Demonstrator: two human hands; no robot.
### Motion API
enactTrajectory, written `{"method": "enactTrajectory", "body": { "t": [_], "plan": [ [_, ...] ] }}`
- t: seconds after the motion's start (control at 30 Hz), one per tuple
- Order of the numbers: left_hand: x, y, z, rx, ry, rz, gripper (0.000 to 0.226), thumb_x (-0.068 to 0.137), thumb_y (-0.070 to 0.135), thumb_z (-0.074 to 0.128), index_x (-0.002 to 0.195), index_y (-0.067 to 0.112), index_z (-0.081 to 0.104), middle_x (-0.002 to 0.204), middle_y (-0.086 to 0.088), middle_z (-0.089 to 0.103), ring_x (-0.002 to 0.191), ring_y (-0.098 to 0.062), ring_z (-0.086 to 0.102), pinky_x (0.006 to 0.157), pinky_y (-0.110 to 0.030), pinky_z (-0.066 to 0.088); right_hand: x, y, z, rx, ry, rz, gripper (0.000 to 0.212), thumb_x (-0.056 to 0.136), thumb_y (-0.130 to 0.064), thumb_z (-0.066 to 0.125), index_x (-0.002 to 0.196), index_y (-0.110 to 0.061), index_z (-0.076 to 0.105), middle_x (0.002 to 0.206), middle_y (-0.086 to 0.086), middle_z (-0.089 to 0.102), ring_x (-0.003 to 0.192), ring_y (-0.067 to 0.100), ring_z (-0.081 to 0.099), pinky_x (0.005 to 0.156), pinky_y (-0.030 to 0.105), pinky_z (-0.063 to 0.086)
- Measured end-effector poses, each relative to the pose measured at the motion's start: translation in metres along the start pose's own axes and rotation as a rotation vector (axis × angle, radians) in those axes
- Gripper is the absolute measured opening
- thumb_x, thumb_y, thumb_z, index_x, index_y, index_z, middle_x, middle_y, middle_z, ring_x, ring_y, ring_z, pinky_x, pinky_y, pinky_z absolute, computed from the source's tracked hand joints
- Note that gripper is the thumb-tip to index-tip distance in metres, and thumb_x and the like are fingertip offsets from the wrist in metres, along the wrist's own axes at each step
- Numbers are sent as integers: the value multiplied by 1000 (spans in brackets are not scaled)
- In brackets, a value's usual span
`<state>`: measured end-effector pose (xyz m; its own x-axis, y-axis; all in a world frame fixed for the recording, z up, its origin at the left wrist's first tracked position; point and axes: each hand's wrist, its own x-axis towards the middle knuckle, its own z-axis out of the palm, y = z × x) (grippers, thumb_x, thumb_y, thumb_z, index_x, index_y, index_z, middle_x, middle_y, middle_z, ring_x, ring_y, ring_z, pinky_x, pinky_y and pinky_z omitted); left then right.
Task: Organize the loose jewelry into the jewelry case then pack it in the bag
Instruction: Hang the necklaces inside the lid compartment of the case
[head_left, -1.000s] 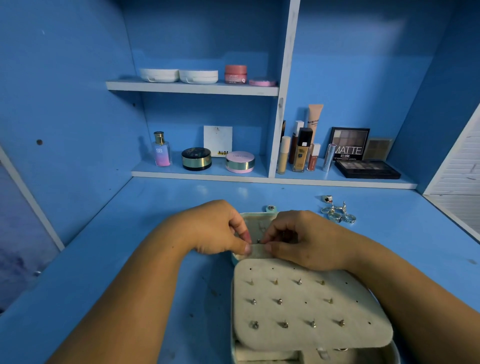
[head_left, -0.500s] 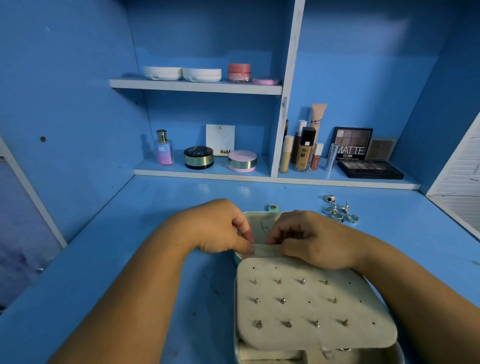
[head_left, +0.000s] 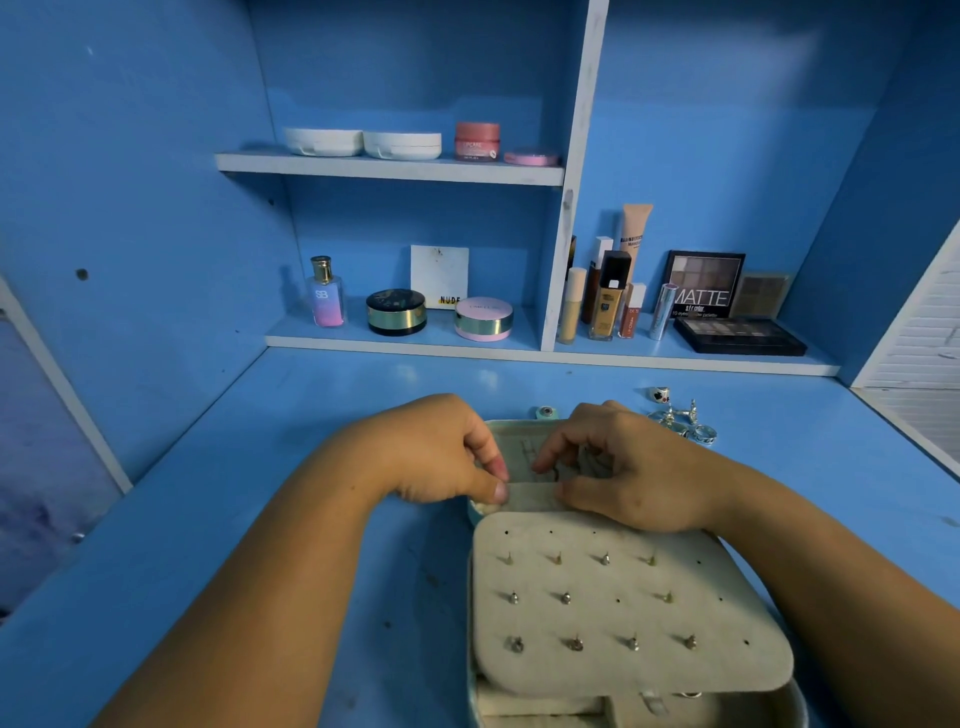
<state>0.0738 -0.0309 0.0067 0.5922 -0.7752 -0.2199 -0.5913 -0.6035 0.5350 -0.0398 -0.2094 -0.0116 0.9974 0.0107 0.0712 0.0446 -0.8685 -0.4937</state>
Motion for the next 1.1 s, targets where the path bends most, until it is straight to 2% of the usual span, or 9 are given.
{"method": "enactTrajectory", "body": {
  "t": [0.17, 0.3, 0.4, 0.5, 0.6, 0.73, 0.9, 1.0, 1.1],
  "plan": [
    [2, -1, 2, -7, 12, -8, 12, 78, 34, 79, 87, 28, 75, 67, 14, 52, 59, 0, 48, 56, -15, 36, 1, 1, 1, -20, 19, -76, 6, 82, -25, 69, 83, -31, 69, 83, -20, 57, 85, -3, 51, 70, 10, 38],
    [4, -2, 3, -26, 26, -14, 11, 76, 31, 81, 85, 27, 76, 64, 15, 53, 60, 0, 49, 57, -14, 38, 3, 7, 1, -52, 38, -29, 2, 82, -37, 68, 81, -35, 68, 86, -19, 58, 88, -2, 50, 76, 21, 43],
    [4, -2, 4, -36, 38, -17, 13, 75, 31, 82, 87, 28, 76, 67, 15, 53, 61, 0, 49, 58, -16, 38, 3, 13, -5, -106, 70, -8, 5, 82, -39, 68, 86, -37, 68, 89, -19, 56, 90, -1, 46, 79, 24, 40],
    [5, -4, 5, -42, 51, -20, 22, 73, 32, 84, 92, 31, 72, 78, 11, 51, 66, -3, 49, 65, -21, 41, 1, 26, -20, -188, 160, 103, 17, 82, -43, 66, 99, -39, 64, 96, -16, 54, 97, 8, 46, 87, 32, 41],
    [6, -8, 4, -68, 76, -33, 35, 69, 33, 86, 99, 32, 68, 87, 9, 52, 71, -4, 53, 69, -22, 44, -1, 40, -28, -254, 122, 277, 26, 86, -46, 61, 108, -33, 60, 101, -9, 57, 92, 11, 52, 81, 30, 47],
    [8, -8, 6, -92, 104, -31, 44, 68, 31, 87, 107, 29, 68, 94, 7, 55, 74, -4, 55, 75, -21, 49, 1, 47, -26, -230, 93, 386, 19, 89, -43, 60, 98, -27, 62, 91, -6, 63, 80, 9, 58, 67, 25, 49],
    [14, -6, 13, -147, 146, 2, 44, 69, 25, 87, 109, 26, 68, 92, 3, 54, 73, -8, 53, 81, -29, 54, 3, 55, -26, -176, 192, 452, 13, 89, -31, 63, 86, -19, 67, 83, -3, 65, 77, 14, 59, 67, 28, 51],
    [19, -7, 16, -151, 186, 45, 39, 71, 26, 84, 107, 28, 67, 87, 5, 50, 72, -10, 49, 74, -28, 49, 1, 57, -31, -139, 223, 458, 16, 88, -34, 64, 80, -21, 69, 78, -4, 68, 74, 13, 61, 65, 30, 53],
    [27, -10, 23, -135, 295, 154, 37, 72, 28, 82, 104, 35, 64, 95, 5, 51, 81, -9, 53, 70, -20, 43, -3, 61, -43, -130, 333, 465, 19, 89, -33, 61, 79, -19, 68, 77, 0, 68, 73, 16, 60, 66, 34, 53]
  ]
}}
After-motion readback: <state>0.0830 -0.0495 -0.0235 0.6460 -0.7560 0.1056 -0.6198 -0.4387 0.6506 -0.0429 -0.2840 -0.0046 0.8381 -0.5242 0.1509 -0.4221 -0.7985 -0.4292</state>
